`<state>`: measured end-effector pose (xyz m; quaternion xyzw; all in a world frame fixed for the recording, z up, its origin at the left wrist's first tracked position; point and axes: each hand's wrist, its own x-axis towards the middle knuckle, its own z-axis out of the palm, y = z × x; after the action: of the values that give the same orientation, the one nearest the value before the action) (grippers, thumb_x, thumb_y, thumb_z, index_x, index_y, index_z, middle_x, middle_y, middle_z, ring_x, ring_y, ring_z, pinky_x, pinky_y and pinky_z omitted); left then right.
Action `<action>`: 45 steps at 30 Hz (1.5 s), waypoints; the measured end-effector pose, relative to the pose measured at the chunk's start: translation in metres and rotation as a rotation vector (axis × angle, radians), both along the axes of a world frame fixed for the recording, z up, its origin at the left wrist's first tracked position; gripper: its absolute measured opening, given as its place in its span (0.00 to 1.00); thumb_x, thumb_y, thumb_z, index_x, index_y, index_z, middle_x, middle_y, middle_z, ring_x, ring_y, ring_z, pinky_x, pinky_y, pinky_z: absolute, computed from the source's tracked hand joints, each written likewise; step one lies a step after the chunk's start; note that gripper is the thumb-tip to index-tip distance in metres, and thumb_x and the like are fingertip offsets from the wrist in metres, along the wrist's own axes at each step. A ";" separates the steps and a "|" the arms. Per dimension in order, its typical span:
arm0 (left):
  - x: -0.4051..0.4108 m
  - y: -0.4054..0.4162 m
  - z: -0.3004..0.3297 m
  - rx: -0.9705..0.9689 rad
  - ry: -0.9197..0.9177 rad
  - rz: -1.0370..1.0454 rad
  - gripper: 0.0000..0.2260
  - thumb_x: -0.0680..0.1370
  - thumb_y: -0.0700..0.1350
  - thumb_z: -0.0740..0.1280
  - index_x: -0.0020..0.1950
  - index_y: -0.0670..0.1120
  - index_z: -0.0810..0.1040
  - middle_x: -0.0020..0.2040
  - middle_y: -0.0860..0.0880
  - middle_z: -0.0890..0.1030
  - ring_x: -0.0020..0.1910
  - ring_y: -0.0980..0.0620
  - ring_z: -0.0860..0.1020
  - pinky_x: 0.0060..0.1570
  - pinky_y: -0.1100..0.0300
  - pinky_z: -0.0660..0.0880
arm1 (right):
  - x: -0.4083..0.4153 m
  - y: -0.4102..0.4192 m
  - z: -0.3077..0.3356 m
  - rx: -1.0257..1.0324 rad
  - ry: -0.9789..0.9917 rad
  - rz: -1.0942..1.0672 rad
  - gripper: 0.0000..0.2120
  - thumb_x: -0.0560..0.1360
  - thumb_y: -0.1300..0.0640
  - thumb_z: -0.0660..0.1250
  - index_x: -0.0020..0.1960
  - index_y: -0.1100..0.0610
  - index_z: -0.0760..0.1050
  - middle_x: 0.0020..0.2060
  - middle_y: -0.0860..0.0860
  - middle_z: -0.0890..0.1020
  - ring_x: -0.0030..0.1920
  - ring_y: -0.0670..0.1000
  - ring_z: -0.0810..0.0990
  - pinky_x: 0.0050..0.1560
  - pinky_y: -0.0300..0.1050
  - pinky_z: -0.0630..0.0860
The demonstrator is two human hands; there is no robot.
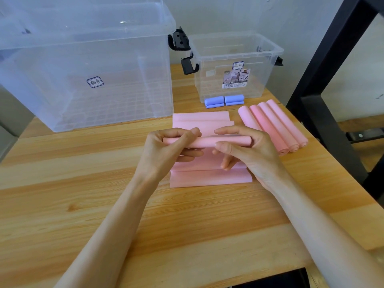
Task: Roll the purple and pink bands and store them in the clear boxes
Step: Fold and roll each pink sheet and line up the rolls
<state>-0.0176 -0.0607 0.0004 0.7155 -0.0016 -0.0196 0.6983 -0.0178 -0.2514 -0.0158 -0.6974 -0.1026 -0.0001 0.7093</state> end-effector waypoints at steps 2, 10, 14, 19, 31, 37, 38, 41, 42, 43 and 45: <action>0.000 0.000 0.000 -0.017 -0.007 -0.014 0.09 0.77 0.47 0.71 0.49 0.42 0.85 0.43 0.46 0.87 0.42 0.50 0.86 0.41 0.63 0.81 | 0.000 0.000 0.000 0.007 -0.017 -0.017 0.11 0.69 0.59 0.74 0.51 0.59 0.83 0.35 0.58 0.85 0.26 0.53 0.80 0.30 0.44 0.79; 0.000 0.002 -0.001 0.006 -0.055 -0.065 0.04 0.73 0.41 0.74 0.47 0.43 0.85 0.45 0.49 0.87 0.45 0.50 0.86 0.44 0.63 0.80 | 0.000 0.000 0.000 0.005 0.005 -0.056 0.10 0.70 0.53 0.73 0.45 0.59 0.83 0.32 0.59 0.84 0.24 0.54 0.80 0.27 0.42 0.77; 0.000 0.001 -0.001 -0.008 -0.023 -0.018 0.06 0.74 0.44 0.74 0.46 0.42 0.85 0.42 0.47 0.87 0.41 0.49 0.86 0.41 0.63 0.81 | -0.001 0.001 0.002 0.005 0.018 -0.020 0.13 0.68 0.54 0.74 0.50 0.57 0.82 0.34 0.58 0.85 0.26 0.54 0.80 0.30 0.44 0.79; 0.000 0.001 -0.001 0.005 -0.017 -0.021 0.10 0.75 0.48 0.72 0.49 0.41 0.85 0.43 0.46 0.87 0.41 0.50 0.86 0.41 0.62 0.81 | -0.001 0.001 0.001 -0.010 -0.012 -0.020 0.09 0.70 0.59 0.74 0.49 0.60 0.82 0.34 0.58 0.85 0.25 0.54 0.80 0.29 0.44 0.79; 0.000 0.001 -0.001 -0.011 -0.036 -0.055 0.04 0.73 0.42 0.74 0.46 0.43 0.85 0.42 0.47 0.87 0.42 0.49 0.86 0.42 0.63 0.81 | -0.001 0.002 0.002 0.020 0.021 -0.050 0.12 0.70 0.52 0.72 0.46 0.60 0.82 0.32 0.59 0.84 0.24 0.54 0.79 0.28 0.42 0.78; -0.001 0.001 0.000 0.010 -0.018 -0.046 0.08 0.76 0.47 0.72 0.47 0.43 0.85 0.41 0.46 0.87 0.41 0.50 0.86 0.42 0.62 0.81 | -0.001 0.001 0.002 -0.007 -0.010 -0.033 0.10 0.70 0.57 0.74 0.48 0.60 0.82 0.33 0.59 0.84 0.25 0.54 0.79 0.29 0.43 0.78; -0.001 0.001 0.000 0.004 -0.021 -0.054 0.08 0.75 0.47 0.72 0.48 0.43 0.85 0.42 0.46 0.87 0.42 0.50 0.86 0.43 0.62 0.82 | -0.001 0.001 0.002 -0.006 -0.011 -0.043 0.09 0.70 0.57 0.74 0.47 0.61 0.82 0.33 0.59 0.84 0.24 0.54 0.79 0.28 0.42 0.77; -0.002 0.001 0.000 -0.008 -0.041 -0.088 0.08 0.73 0.44 0.73 0.49 0.43 0.85 0.44 0.46 0.87 0.44 0.49 0.86 0.45 0.61 0.82 | 0.000 0.000 0.003 0.005 0.004 -0.082 0.08 0.70 0.53 0.73 0.43 0.59 0.83 0.30 0.58 0.83 0.22 0.54 0.78 0.26 0.40 0.75; -0.002 0.001 0.000 -0.001 -0.050 -0.092 0.07 0.72 0.43 0.74 0.49 0.43 0.85 0.44 0.46 0.87 0.44 0.49 0.86 0.45 0.61 0.81 | 0.000 0.000 0.003 0.007 0.010 -0.088 0.09 0.70 0.52 0.73 0.42 0.58 0.82 0.30 0.58 0.83 0.22 0.54 0.78 0.26 0.39 0.75; -0.002 0.001 0.000 0.009 -0.058 -0.093 0.07 0.72 0.41 0.74 0.48 0.43 0.85 0.44 0.47 0.87 0.44 0.49 0.86 0.44 0.62 0.81 | -0.001 0.000 0.003 0.008 0.016 -0.088 0.09 0.70 0.52 0.73 0.42 0.58 0.82 0.29 0.58 0.83 0.22 0.54 0.78 0.26 0.39 0.75; -0.001 0.000 0.000 0.012 -0.063 -0.086 0.05 0.72 0.40 0.74 0.47 0.44 0.85 0.43 0.47 0.87 0.43 0.50 0.86 0.44 0.63 0.81 | -0.001 0.001 0.002 0.014 0.020 -0.080 0.10 0.70 0.51 0.72 0.42 0.59 0.82 0.29 0.58 0.83 0.22 0.54 0.78 0.26 0.39 0.75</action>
<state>-0.0191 -0.0605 -0.0001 0.7193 -0.0540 -0.0270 0.6921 -0.0184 -0.2506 -0.0137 -0.6958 -0.0674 -0.0224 0.7148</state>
